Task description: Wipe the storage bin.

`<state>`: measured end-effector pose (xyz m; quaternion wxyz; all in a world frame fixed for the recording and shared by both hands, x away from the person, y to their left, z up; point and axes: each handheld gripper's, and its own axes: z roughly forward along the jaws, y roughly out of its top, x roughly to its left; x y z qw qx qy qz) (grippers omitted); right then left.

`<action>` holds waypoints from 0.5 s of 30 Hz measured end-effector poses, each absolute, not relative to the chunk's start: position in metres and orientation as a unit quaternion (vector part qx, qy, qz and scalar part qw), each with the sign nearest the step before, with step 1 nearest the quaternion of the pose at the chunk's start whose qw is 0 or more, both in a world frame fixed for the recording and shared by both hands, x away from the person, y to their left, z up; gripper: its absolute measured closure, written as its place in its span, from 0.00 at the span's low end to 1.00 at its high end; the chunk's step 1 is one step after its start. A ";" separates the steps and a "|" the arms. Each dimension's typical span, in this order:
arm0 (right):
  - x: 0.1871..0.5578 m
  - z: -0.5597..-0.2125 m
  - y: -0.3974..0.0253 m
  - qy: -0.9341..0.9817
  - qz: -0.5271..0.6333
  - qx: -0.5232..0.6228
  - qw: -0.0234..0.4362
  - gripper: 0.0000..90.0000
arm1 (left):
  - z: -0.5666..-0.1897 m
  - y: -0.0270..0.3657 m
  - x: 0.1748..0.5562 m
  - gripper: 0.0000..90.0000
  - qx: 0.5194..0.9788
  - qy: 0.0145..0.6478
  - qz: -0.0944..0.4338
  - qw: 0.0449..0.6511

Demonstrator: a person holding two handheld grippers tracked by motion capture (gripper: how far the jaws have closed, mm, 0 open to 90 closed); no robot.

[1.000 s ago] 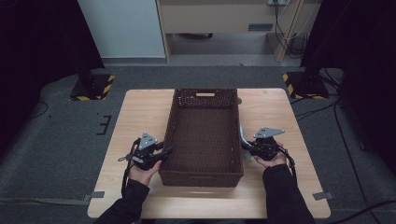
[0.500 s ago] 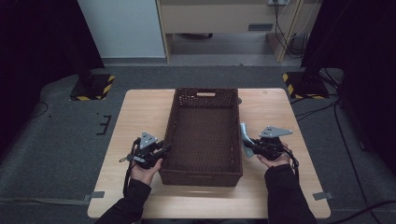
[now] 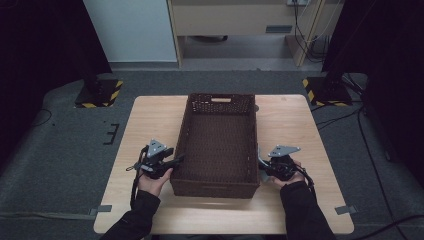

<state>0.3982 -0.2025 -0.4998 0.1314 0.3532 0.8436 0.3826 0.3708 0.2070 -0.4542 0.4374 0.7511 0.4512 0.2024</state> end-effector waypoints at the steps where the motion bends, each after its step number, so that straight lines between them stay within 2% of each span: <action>1: 0.398 -0.502 -0.201 0.849 0.374 0.351 0.128 0.93 | -0.454 0.207 0.369 0.51 0.755 0.447 0.205 0.435; 6: 0.393 -0.481 -0.208 0.826 0.415 0.350 0.154 0.92 | -0.454 0.207 0.365 0.52 0.764 0.437 0.201 0.431; 10: 0.379 -0.458 -0.217 0.798 0.467 0.339 0.172 0.92 | -0.455 0.206 0.365 0.59 0.765 0.432 0.197 0.435; 15: 0.371 -0.465 -0.212 0.810 0.454 0.334 0.162 0.92 | -0.455 0.203 0.363 0.68 0.758 0.442 0.210 0.432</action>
